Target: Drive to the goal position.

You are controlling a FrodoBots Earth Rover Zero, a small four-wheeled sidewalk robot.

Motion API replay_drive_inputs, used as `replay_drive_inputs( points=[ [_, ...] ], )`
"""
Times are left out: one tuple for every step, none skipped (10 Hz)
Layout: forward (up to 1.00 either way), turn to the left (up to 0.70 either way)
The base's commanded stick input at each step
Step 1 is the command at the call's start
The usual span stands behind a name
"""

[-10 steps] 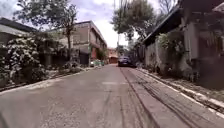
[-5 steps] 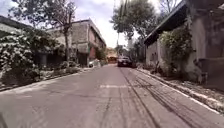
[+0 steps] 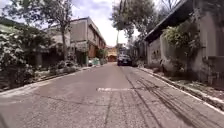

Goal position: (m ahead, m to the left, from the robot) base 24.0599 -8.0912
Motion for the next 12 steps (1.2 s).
replay_drive_inputs(
  points=[
    [0.7,0.0],
    [0.7,0.0],
    [0.7,0.0],
    [0.7,0.0],
    [0.7,0.0],
    [0.7,0.0],
    [0.7,0.0],
    [0.7,0.0],
    [0.7,0.0],
    [0.7,0.0],
    [0.7,0.0],
    [0.7,0.0]
  ],
)
